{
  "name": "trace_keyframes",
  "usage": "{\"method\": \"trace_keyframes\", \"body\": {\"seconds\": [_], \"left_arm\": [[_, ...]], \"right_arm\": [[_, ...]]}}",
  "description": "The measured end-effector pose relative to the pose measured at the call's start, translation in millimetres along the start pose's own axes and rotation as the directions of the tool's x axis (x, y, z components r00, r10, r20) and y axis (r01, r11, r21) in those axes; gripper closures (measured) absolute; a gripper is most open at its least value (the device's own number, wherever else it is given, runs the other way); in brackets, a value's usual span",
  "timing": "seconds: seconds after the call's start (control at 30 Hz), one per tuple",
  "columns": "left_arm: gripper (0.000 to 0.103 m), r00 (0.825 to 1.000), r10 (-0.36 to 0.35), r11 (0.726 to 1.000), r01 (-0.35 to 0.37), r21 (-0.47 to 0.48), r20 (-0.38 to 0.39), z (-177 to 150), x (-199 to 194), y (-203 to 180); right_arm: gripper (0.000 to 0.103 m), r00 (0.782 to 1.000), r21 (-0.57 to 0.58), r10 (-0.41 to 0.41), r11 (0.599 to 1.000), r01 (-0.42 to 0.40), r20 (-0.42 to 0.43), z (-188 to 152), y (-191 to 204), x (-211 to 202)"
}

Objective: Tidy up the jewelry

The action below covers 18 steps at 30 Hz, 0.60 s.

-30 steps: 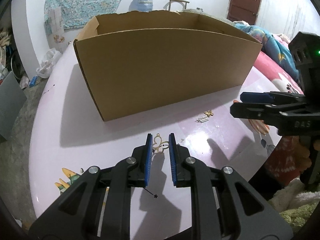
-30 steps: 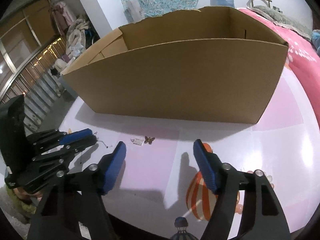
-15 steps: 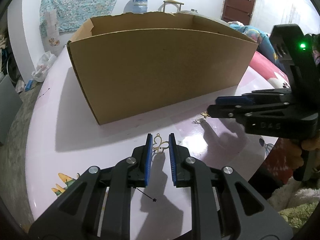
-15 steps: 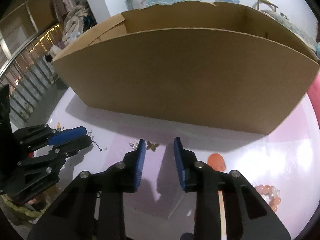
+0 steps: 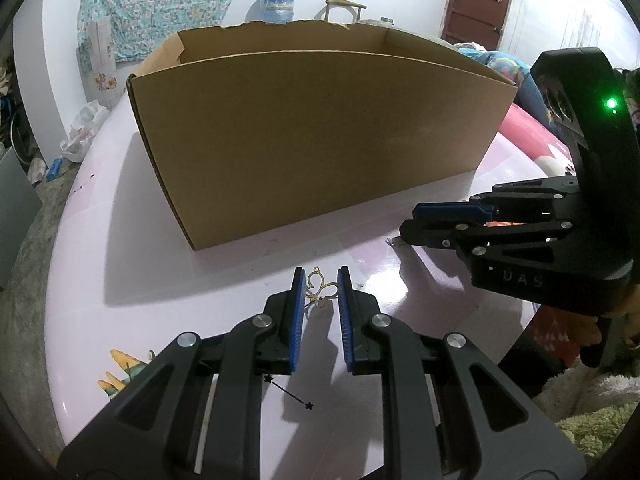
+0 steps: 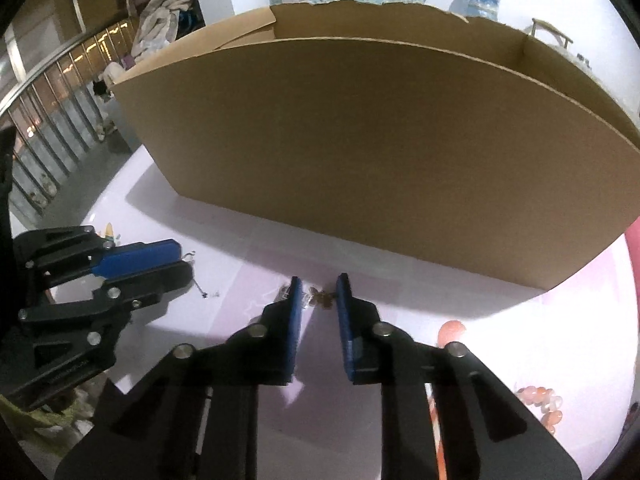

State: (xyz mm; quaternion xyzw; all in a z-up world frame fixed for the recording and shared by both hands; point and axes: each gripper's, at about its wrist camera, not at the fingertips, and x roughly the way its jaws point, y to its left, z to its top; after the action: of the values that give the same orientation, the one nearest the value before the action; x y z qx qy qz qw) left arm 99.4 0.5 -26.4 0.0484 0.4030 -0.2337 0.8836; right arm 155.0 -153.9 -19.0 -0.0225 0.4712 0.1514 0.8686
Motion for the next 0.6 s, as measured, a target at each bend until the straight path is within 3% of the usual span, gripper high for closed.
{"method": "trace_keyframes", "body": {"seconds": [0.17,0.23,0.6], "left_arm": [[0.088,1.000,-0.003,1.000,0.003,-0.002,-0.003,0,1,1],[0.088,1.000,-0.003,1.000,0.003,-0.003,-0.005,0,2,1],[0.088,1.000,-0.002,1.000,0.002,-0.005,-0.006,0,3,2]], "right_arm": [[0.091,1.000,0.025,0.012,1.000,-0.012,-0.007,1,-5,0],[0.098,1.000,0.032,0.011,0.999,-0.011,-0.005,1,-7,0],[0.100,1.000,0.044,0.016,0.999,-0.017,0.006,-2,-13,-5]]}}
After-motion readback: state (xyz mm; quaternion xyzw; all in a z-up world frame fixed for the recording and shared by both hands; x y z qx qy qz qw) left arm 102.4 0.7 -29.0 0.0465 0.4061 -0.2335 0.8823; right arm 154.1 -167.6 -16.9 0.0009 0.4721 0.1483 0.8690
